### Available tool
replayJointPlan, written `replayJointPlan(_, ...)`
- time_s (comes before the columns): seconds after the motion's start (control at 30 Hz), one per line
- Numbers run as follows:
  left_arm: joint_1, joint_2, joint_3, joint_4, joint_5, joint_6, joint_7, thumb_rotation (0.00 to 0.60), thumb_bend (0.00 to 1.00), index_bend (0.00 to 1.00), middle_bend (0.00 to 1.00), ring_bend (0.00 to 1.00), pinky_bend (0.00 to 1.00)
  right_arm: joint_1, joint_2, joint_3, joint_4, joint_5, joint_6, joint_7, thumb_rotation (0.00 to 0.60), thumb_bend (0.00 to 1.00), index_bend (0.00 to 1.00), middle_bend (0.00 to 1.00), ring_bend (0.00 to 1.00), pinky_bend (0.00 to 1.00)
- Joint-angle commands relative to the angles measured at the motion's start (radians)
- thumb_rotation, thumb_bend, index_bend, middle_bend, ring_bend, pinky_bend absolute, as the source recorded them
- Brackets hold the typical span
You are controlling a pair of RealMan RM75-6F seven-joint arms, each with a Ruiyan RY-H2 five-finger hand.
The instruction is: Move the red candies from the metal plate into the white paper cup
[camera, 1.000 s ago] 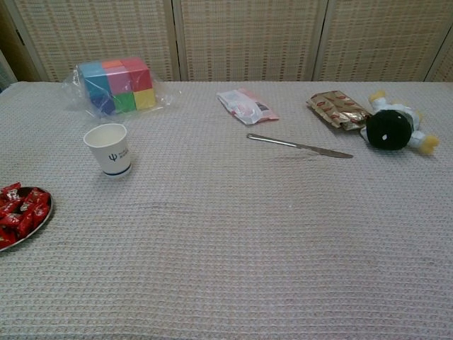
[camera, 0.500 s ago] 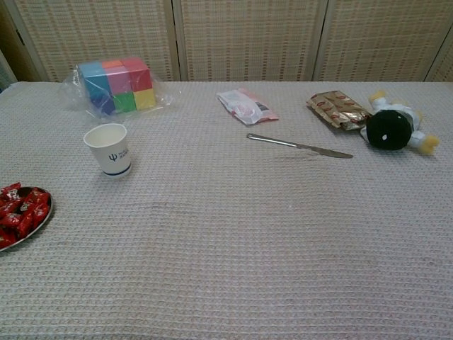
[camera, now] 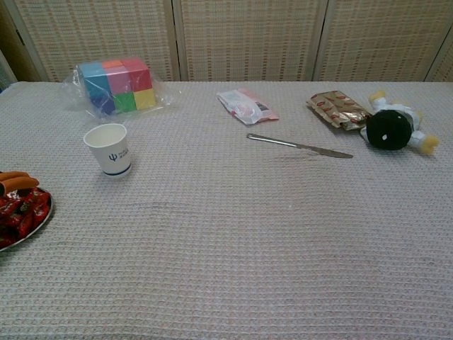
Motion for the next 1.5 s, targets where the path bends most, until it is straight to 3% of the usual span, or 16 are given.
replayJointPlan(0.03, -0.012, -0.008, -0.006, 0.012, -0.025, -0.016, 0.008, 0.600, 0.41, 0.00, 0.04, 0.09, 0.73, 0.002, -0.001, 0.002, 0.000, 0.004, -0.004, -0.002, 0.600, 0.12, 0.00, 0.00, 0.00, 0.00)
replayJointPlan(0.43, -0.044, -0.025, -0.011, 0.058, -0.098, -0.054, 0.015, 0.600, 0.41, 0.06, 0.15, 0.23, 0.79, 0.004, -0.003, 0.007, -0.002, 0.015, -0.010, -0.007, 0.600, 0.12, 0.00, 0.00, 0.00, 0.00)
replayJointPlan(1.17, -0.074, -0.087, 0.008, 0.189, -0.014, -0.006, -0.102, 0.600, 0.40, 0.47, 0.43, 0.45, 0.94, 0.010, -0.001, 0.008, -0.009, 0.036, -0.032, -0.022, 0.600, 0.11, 0.00, 0.00, 0.00, 0.00)
replayJointPlan(1.5, -0.078, -0.096, 0.012, 0.227, 0.021, 0.020, -0.158, 0.600, 0.44, 0.60, 0.52, 0.50, 0.96, 0.011, 0.000, 0.005, -0.015, 0.041, -0.039, -0.030, 0.600, 0.12, 0.00, 0.00, 0.00, 0.00)
